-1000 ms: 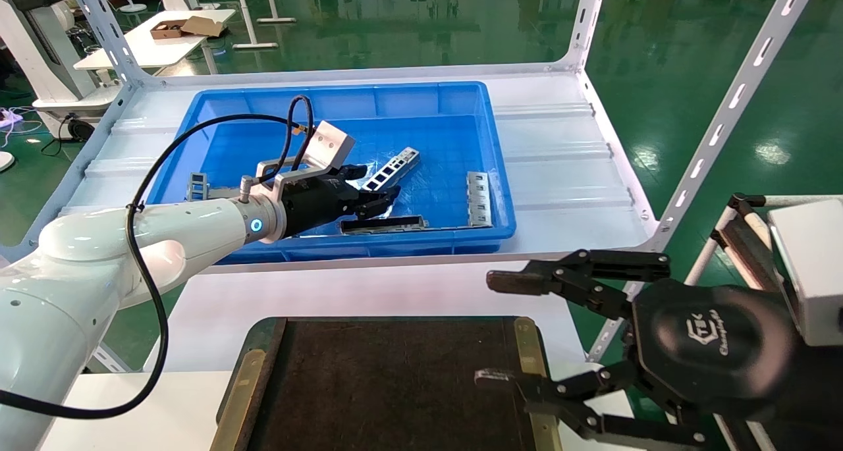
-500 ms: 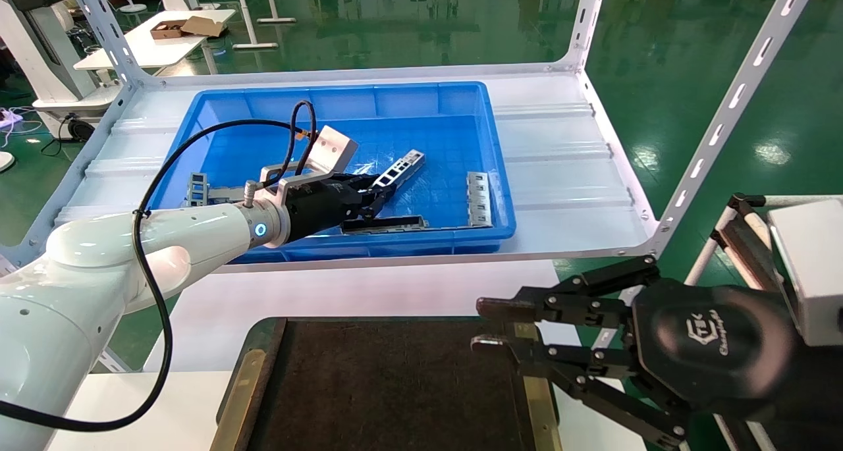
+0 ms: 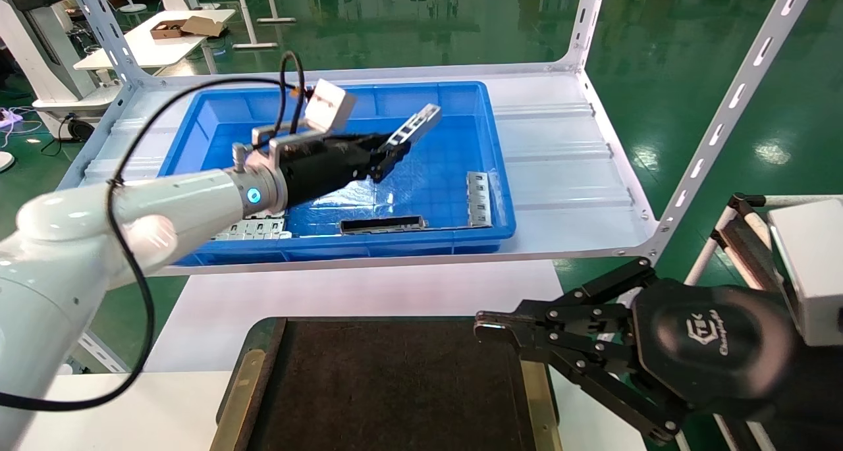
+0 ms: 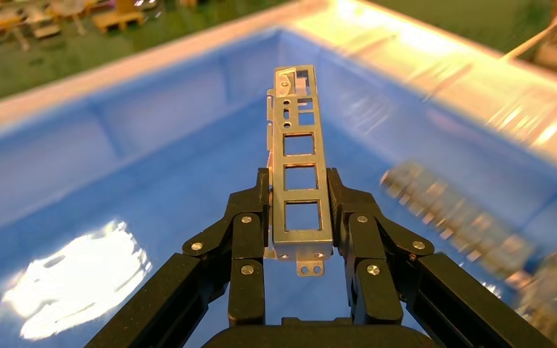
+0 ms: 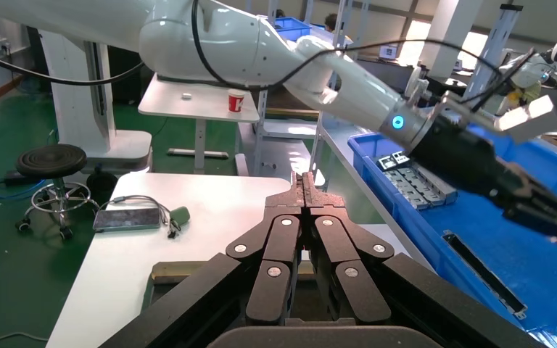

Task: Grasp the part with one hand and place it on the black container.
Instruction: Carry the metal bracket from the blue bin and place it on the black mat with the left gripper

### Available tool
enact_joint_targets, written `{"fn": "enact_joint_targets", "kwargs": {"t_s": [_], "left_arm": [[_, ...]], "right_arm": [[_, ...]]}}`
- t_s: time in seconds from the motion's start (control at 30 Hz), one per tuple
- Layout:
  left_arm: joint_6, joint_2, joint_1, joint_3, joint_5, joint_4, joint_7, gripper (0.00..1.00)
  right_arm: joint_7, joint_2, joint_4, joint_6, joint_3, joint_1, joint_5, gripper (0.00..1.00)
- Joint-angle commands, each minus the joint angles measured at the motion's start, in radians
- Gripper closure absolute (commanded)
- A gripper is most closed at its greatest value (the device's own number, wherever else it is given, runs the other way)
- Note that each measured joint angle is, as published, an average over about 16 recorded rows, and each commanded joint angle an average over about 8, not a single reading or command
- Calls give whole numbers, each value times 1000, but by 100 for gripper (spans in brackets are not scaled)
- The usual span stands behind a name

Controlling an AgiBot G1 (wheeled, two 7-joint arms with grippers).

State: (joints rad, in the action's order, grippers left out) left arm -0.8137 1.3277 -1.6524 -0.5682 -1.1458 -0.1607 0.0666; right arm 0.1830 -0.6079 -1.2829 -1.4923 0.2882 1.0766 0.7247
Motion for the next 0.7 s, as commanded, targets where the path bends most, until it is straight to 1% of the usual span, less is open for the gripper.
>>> {"fn": "enact_joint_targets", "kwargs": {"t_s": [0.03, 0.2, 0.4, 0.57, 0.7], "left_arm": [[-31, -6, -11, 7, 16, 1, 4, 100], [-184, -51, -11, 17, 43, -9, 4, 100], [-369, -124, 29, 24, 67, -72, -9, 100], [-502, -198, 88, 30, 96, -183, -55, 100], [-596, -259, 159, 36, 131, -321, -116, 100]], "right_arm": [[0, 0, 0, 0, 0, 0, 0, 100], [0, 0, 0, 0, 0, 0, 0, 100], [0, 0, 0, 0, 1, 0, -1, 100], [-1, 0, 0, 1, 1, 0, -1, 100], [-1, 1, 0, 1, 1, 0, -1, 100]]}}
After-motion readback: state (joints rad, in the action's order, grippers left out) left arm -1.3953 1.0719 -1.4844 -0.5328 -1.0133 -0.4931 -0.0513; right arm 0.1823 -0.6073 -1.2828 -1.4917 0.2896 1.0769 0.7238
